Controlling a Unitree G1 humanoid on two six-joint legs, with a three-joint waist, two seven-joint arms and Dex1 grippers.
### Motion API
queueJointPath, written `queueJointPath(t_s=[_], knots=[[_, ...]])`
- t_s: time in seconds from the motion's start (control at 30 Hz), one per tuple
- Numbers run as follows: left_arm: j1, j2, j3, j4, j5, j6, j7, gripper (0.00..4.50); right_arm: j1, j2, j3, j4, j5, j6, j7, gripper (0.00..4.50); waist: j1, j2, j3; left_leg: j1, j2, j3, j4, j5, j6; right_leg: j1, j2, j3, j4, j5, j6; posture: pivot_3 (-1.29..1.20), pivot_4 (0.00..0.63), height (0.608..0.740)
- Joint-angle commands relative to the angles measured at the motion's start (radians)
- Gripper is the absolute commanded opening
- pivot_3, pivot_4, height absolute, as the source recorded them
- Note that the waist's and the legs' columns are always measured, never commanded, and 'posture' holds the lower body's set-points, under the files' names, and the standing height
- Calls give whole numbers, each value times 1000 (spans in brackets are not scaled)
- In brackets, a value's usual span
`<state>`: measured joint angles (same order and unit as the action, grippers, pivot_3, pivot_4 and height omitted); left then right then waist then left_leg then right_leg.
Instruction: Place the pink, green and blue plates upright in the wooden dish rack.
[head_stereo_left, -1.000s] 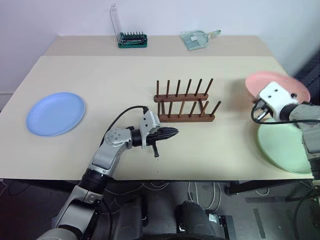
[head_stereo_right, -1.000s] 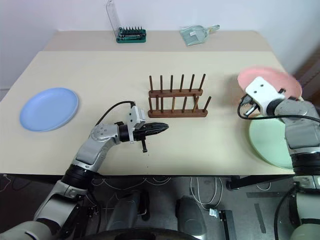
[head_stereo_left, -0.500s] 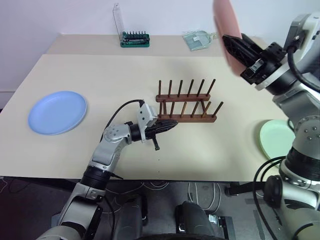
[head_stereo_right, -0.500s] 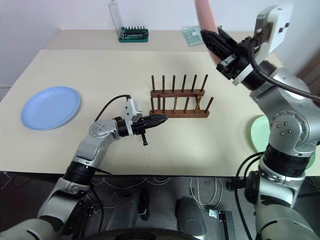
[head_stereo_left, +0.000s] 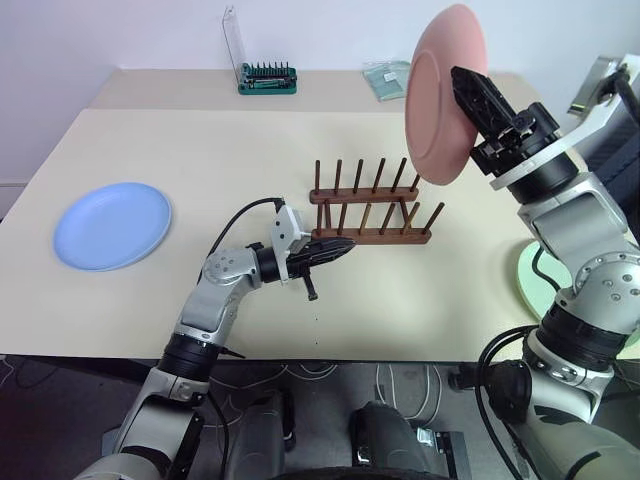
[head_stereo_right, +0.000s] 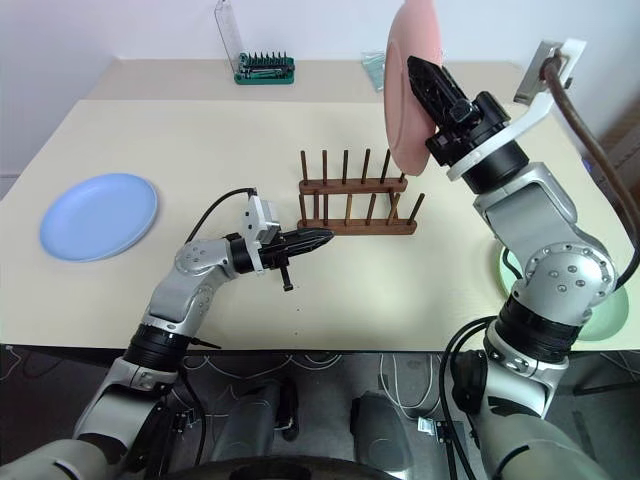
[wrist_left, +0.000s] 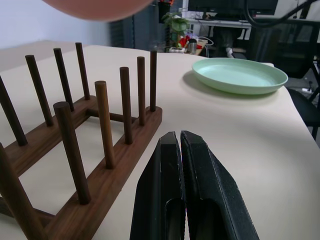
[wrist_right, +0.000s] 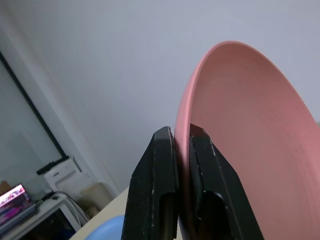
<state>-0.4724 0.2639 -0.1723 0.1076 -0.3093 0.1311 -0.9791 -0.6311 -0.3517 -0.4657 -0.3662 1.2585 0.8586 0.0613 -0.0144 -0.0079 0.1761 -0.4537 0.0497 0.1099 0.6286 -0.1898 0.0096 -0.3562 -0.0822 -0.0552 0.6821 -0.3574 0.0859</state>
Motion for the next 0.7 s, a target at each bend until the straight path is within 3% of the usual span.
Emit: queueJointPath(t_s=[0.03, 0.7], knots=[[1, 5, 19, -33, -26, 2, -5, 88, 8, -1, 2, -5, 42, -36, -11, 102, 0, 0, 0, 0, 0, 0, 0, 0, 0, 0, 0, 0, 0, 0, 0, 0, 150, 732], [10, 19, 15, -54, -42, 20, -4, 88, 58, -6, 1, 127, 79, -107, -24, 102, -1, 0, 0, 0, 0, 0, -1, 0, 0, -1, 0, 0, 0, 0, 0, 0, 150, 732]])
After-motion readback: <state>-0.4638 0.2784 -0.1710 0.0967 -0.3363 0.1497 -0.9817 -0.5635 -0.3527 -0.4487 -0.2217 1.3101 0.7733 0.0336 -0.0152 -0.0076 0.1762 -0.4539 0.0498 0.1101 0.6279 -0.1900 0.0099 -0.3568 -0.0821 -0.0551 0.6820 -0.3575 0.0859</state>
